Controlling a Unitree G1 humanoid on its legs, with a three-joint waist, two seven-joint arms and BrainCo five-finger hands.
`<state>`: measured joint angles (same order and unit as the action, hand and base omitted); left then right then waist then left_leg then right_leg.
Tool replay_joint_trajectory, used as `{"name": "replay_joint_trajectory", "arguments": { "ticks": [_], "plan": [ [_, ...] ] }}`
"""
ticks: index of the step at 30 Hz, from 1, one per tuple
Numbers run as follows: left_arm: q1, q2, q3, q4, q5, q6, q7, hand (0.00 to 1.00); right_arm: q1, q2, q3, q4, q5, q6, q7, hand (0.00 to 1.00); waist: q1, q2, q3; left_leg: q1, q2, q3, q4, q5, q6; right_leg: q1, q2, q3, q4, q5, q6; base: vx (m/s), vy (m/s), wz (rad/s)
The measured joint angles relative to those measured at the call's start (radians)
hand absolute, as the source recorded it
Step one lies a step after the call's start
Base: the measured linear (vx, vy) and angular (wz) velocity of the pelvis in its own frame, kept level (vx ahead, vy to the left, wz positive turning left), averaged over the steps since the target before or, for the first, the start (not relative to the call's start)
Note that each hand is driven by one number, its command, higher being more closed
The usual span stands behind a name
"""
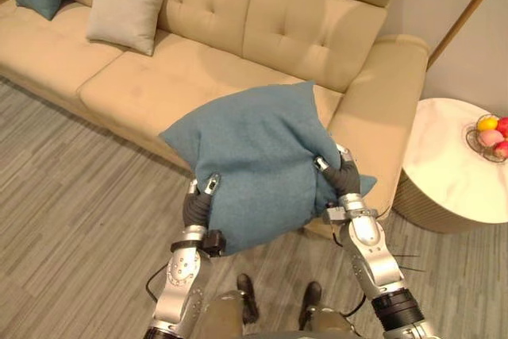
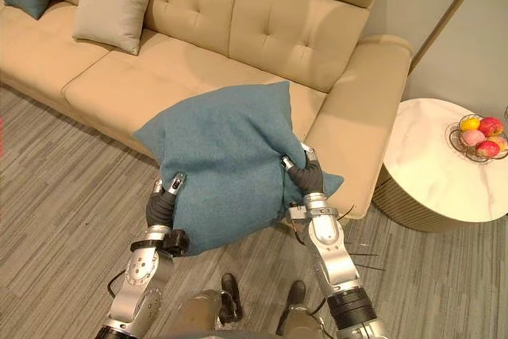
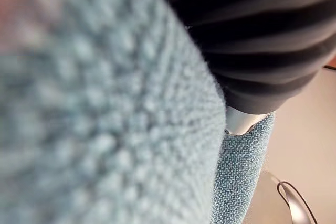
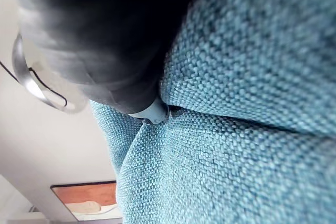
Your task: Pick up cushions and gather them together orderly.
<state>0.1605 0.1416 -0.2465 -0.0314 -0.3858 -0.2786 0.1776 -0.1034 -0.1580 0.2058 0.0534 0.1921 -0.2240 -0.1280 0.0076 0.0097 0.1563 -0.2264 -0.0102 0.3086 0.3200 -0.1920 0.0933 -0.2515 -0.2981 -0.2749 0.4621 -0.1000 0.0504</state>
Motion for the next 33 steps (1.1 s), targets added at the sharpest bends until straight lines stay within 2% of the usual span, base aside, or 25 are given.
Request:
{"name": "replay_joint_trajectory", "arguments": {
  "ticks": [1,3,4,5,7,9,10,11,12,14,16,17,19,21,23,24,25,26,27,28,29,30,31,32,33],
  "plan": [
    [0.002,0.001,0.0,0.0,0.002,0.005,0.0,1.0,0.005,0.003,-0.001,0.013,-0.003,0.003,0.0,1.0,-0.004,0.0,0.0,0.029,-0.011,-0.024,-0.001,-0.008,0.016,-0.065,-0.013,0.071,0.15,0.004,-0.02,0.22,0.137,0.55],
    [0.012,0.007,-0.002,-0.001,0.003,0.008,-0.002,1.0,0.027,0.005,0.0,0.014,-0.003,0.006,0.003,1.0,-0.022,0.003,0.0,0.071,-0.01,-0.071,-0.002,-0.021,0.031,-0.073,0.02,0.095,0.208,-0.056,0.005,0.26,0.044,0.61],
    [0.015,0.009,-0.003,-0.001,0.004,0.008,-0.002,1.0,0.029,0.006,0.001,0.014,-0.003,0.006,0.004,1.0,-0.022,-0.001,-0.002,0.079,-0.01,-0.08,-0.004,-0.026,0.036,-0.087,0.032,0.093,0.21,-0.07,0.006,0.26,-0.022,0.51],
    [0.014,0.013,-0.005,-0.001,0.003,0.007,-0.002,1.0,0.026,0.007,0.0,0.014,-0.003,0.006,0.007,1.0,-0.021,-0.003,-0.003,0.091,-0.011,-0.094,-0.007,-0.042,0.027,-0.127,0.059,0.087,0.19,-0.089,0.004,0.26,-0.028,0.32],
    [0.011,0.025,-0.018,0.0,0.003,0.008,-0.002,1.0,0.037,0.002,-0.004,0.015,-0.002,0.006,0.009,1.0,-0.028,0.002,0.0,0.126,-0.017,-0.115,-0.029,-0.05,0.005,-0.172,0.1,0.079,0.087,-0.081,0.005,0.29,-0.031,0.34],
    [0.011,0.026,-0.025,0.004,0.005,0.011,-0.002,1.0,0.069,-0.006,-0.004,0.014,-0.001,0.006,0.009,1.0,-0.053,-0.001,-0.002,0.209,-0.028,-0.133,-0.063,-0.064,-0.021,-0.173,0.141,0.036,-0.125,0.004,-0.011,0.4,-0.073,0.46],
    [0.011,0.026,-0.028,0.004,0.006,0.012,-0.003,1.0,0.078,-0.007,-0.006,0.014,-0.001,0.006,0.009,1.0,-0.057,-0.005,-0.005,0.228,-0.033,-0.135,-0.072,-0.071,-0.032,-0.168,0.149,0.026,-0.16,0.033,-0.022,0.49,-0.111,0.53],
    [0.011,0.027,-0.037,0.005,0.016,0.014,-0.005,1.0,0.108,-0.005,-0.016,0.007,0.002,0.005,0.01,1.0,-0.07,-0.014,-0.022,0.256,-0.043,-0.157,-0.08,-0.087,-0.058,-0.134,0.168,0.01,-0.175,0.096,-0.05,0.53,-0.15,0.67],
    [0.005,0.013,-0.046,0.015,0.029,0.017,-0.014,1.0,0.136,-0.009,-0.034,-0.001,0.005,0.005,0.015,1.0,-0.084,-0.003,-0.044,0.255,-0.034,-0.174,-0.055,-0.112,-0.095,-0.121,0.18,0.024,-0.188,0.169,-0.104,0.53,-0.159,0.64],
    [-0.01,-0.007,-0.062,0.027,0.034,0.02,-0.025,1.0,0.147,-0.013,-0.065,-0.001,0.006,0.005,0.02,1.0,-0.088,0.036,-0.051,0.192,0.023,-0.157,0.089,-0.126,-0.151,-0.094,0.21,-0.009,-0.198,0.142,-0.109,0.5,-0.152,0.26],
    [-0.03,-0.022,-0.063,0.055,0.033,0.03,-0.027,1.0,0.154,-0.019,-0.074,-0.003,0.005,0.012,0.019,1.0,-0.074,0.046,-0.05,0.084,0.143,-0.067,0.45,-0.053,-0.258,0.011,0.271,0.008,-0.261,0.123,-0.135,0.52,-0.136,-0.29],
    [-0.029,-0.022,-0.066,0.059,0.032,0.031,-0.028,1.0,0.161,-0.019,-0.075,-0.009,0.005,0.012,0.017,1.0,-0.071,0.046,-0.05,0.071,0.179,-0.041,0.519,-0.056,-0.251,0.046,0.285,0.016,-0.279,0.117,-0.138,0.44,-0.094,-0.42],
    [-0.029,-0.024,-0.065,0.06,0.032,0.031,-0.042,1.0,0.212,-0.017,-0.086,-0.091,0.006,0.01,0.015,1.0,-0.065,0.041,-0.049,0.036,0.251,0.03,0.603,-0.102,-0.169,0.126,0.299,0.061,-0.31,0.082,-0.134,0.37,-0.058,-0.5],
    [-0.03,-0.025,-0.063,0.055,0.032,0.029,-0.045,1.0,0.22,-0.016,-0.089,-0.137,0.005,-0.003,0.015,1.0,-0.045,0.042,-0.05,-0.01,0.256,0.029,0.512,-0.136,-0.124,0.14,0.296,0.155,-0.311,0.055,-0.132,0.28,0.047,-1.14],
    [-0.029,-0.028,-0.062,0.054,0.033,0.029,-0.045,1.0,0.219,-0.016,-0.089,-0.137,0.004,-0.006,0.015,1.0,-0.035,0.038,-0.048,-0.037,0.235,-0.051,0.371,-0.135,-0.127,0.157,0.289,0.229,-0.311,0.043,-0.114,0.25,0.162,-1.17],
    [-0.028,-0.029,-0.058,0.054,0.034,0.03,-0.045,1.0,0.218,-0.015,-0.089,-0.134,0.003,-0.006,0.016,1.0,-0.034,0.031,-0.044,-0.047,0.215,-0.12,0.288,-0.128,-0.139,0.162,0.282,0.269,-0.306,0.037,-0.104,0.21,0.238,-1.07],
    [-0.028,-0.029,-0.055,0.054,0.034,0.032,-0.045,1.0,0.218,-0.013,-0.089,-0.128,0.003,-0.006,0.016,1.0,-0.031,0.037,-0.047,-0.052,0.196,-0.189,0.209,-0.112,-0.165,0.167,0.276,0.311,-0.304,0.035,-0.083,0.21,0.294,-1.42],
    [-0.024,-0.03,-0.054,0.054,0.037,0.034,-0.045,1.0,0.216,-0.012,-0.089,-0.105,0.003,-0.006,0.017,1.0,-0.031,0.04,-0.049,-0.037,0.185,-0.271,0.102,-0.081,-0.202,0.173,0.276,0.366,-0.303,0.032,-0.059,0.24,0.392,-1.68],
    [-0.018,-0.036,-0.054,0.055,0.045,0.036,-0.045,1.0,0.216,-0.013,-0.089,-0.086,0.002,-0.005,0.017,1.0,-0.03,0.06,-0.054,-0.008,0.198,-0.304,-0.02,-0.002,-0.216,0.179,0.288,0.411,-0.299,0.025,-0.027,0.2,0.36,-1.54],
    [-0.012,-0.044,-0.054,0.054,0.045,0.036,-0.045,1.0,0.216,-0.016,-0.089,-0.081,0.002,-0.005,0.017,1.0,-0.031,0.078,-0.06,-0.001,0.215,-0.301,-0.048,0.084,-0.221,0.18,0.302,0.429,-0.3,0.021,-0.011,0.19,0.396,-1.58],
    [-0.006,-0.036,-0.051,0.067,0.045,0.039,-0.046,1.0,0.216,0.007,-0.089,-0.055,0.001,0.001,0.018,1.0,-0.038,0.054,-0.063,0.015,0.213,-0.256,-0.012,0.123,-0.226,0.176,0.291,0.481,-0.303,0.019,0.019,0.18,0.363,-1.45],
    [0.006,-0.031,-0.043,0.068,0.045,0.039,-0.046,1.0,0.223,0.037,-0.086,-0.055,-0.006,0.003,0.021,1.0,-0.044,0.02,-0.07,0.04,0.188,-0.199,-0.017,0.096,-0.2,0.171,0.256,0.488,-0.306,0.025,0.038,0.17,0.342,-1.39],
    [0.013,-0.03,-0.038,0.068,0.045,0.04,-0.047,1.0,0.222,0.042,-0.083,-0.053,-0.007,0.004,0.022,1.0,-0.043,0.011,-0.071,0.052,0.182,-0.154,-0.02,0.088,-0.188,0.155,0.238,0.505,-0.308,0.028,0.046,0.12,0.293,-1.42],
    [0.028,-0.029,-0.026,0.067,0.045,0.04,-0.051,1.0,0.216,0.043,-0.071,-0.051,-0.01,0.004,0.025,1.0,-0.039,-0.011,-0.082,0.071,0.168,-0.078,-0.032,0.078,-0.171,0.134,0.215,0.524,-0.311,0.048,0.068,0.07,0.286,-1.5],
    [0.043,-0.028,-0.011,0.067,0.045,0.04,-0.057,1.0,0.208,0.043,-0.054,-0.044,-0.018,0.004,0.026,1.0,-0.031,-0.011,-0.083,0.093,0.166,-0.012,-0.048,0.07,-0.158,0.121,0.2,0.48,-0.334,0.081,0.059,0.05,0.297,-1.86]
  ]
}}
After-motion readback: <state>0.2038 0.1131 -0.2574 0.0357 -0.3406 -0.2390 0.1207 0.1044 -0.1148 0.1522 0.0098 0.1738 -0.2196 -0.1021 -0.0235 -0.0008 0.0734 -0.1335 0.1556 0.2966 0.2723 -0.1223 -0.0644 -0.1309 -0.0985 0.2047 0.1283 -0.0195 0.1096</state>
